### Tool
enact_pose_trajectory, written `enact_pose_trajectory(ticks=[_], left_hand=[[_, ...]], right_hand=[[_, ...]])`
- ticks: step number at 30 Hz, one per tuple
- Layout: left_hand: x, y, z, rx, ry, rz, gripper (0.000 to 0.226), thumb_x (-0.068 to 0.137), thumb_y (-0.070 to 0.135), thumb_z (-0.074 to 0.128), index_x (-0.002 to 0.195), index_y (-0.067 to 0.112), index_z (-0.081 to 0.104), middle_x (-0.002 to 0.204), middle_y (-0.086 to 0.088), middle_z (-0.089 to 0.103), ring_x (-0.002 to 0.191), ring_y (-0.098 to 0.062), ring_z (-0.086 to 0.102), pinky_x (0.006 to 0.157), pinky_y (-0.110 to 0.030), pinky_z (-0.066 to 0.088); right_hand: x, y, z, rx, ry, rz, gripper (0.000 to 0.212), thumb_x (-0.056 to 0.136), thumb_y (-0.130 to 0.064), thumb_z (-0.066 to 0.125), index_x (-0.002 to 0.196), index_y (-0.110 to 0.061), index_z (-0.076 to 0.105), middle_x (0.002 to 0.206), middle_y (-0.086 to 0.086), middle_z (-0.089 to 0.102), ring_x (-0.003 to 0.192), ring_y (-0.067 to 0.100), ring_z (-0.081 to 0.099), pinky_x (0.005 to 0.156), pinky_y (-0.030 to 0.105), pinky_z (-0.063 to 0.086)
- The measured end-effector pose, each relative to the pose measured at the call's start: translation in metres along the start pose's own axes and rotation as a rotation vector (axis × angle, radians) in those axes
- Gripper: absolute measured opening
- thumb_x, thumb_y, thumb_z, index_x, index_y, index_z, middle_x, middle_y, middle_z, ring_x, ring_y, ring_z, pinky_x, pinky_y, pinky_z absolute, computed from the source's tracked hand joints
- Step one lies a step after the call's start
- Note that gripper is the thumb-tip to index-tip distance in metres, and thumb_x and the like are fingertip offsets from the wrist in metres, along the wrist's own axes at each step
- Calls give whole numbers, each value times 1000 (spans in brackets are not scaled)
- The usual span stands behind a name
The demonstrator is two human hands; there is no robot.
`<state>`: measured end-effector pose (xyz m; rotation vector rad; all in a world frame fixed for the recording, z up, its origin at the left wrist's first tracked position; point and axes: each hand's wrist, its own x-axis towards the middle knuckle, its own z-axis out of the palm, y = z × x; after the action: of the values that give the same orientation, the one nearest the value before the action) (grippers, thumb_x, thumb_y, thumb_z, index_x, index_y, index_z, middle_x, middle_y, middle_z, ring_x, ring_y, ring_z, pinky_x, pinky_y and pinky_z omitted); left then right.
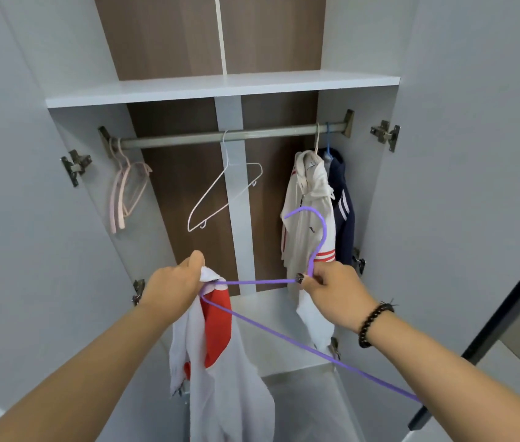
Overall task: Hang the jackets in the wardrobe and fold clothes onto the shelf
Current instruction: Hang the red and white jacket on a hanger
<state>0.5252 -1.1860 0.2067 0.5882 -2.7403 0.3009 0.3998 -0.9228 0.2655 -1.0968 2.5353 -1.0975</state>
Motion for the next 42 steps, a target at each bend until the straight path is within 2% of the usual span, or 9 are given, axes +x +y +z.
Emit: enact_pose_trajectory(ticks=[4,8,12,18,24,29,34,37,42], left_hand=[[-11,1,-19,-253,-58,-80,26,96,36,52,93,19,32,78,4,49,75,-34,62,65,-38,48],[-37,26,-48,-563,15,-47,23,88,36,60,85,32,37,74,5,62,67,-22,59,58,-29,42],[-45,42,-70,-793,101,-98,34,83,37,74,73,36,41,72,11,63,66,-9,59,54,-20,45],[-40,18,-84,-613,62,2,34,75,33,82,69,27,49,64,12,56,61,-11,53,45,-22,41],[-32,16,-82,-367,205,74,31,77,34,78,96,18,59,98,7,55,85,-10,44,71,-28,36],[-17,4,-83,-240,51,119,39,92,51,42,95,19,64,82,6,64,71,-18,58,63,-34,47],[-3,7,-81,-342,143,93,30,89,45,64,84,15,67,69,5,62,58,-12,52,52,-26,42],[5,6,-85,-397,272,-23,42,81,55,59,68,16,62,55,9,50,48,-12,44,46,-24,34],[20,-14,-92,-550,358,-336,33,78,32,79,59,16,58,48,6,44,48,-9,37,46,-23,30]], right_hand=[[7,-8,19,-67,-96,10,41,96,-20,50,57,-17,38,56,-1,39,49,10,36,42,14,28],[15,-13,52,-87,-226,-24,31,94,-22,52,70,-3,58,69,7,56,65,20,52,58,29,43],[15,-9,71,237,-145,-29,24,90,-15,61,74,0,69,47,-10,42,47,4,40,49,17,29],[23,-12,53,489,-110,-151,18,91,-4,57,83,6,71,52,-10,54,51,-2,49,56,9,37],[28,-21,45,680,-187,-201,18,94,4,49,93,10,67,42,-17,53,42,-7,51,47,4,39],[41,-26,34,605,-192,-292,22,94,-3,54,82,-10,71,50,-20,57,47,-4,49,51,6,38],[70,-11,24,453,-159,-304,20,91,-16,61,73,-9,67,56,-6,55,53,6,46,55,19,43],[84,12,13,359,-52,-295,11,90,-19,62,81,-19,68,75,-2,65,67,7,55,61,10,46],[97,69,-5,393,247,-229,15,91,-6,58,97,-17,66,95,-1,61,85,6,57,69,10,48]])
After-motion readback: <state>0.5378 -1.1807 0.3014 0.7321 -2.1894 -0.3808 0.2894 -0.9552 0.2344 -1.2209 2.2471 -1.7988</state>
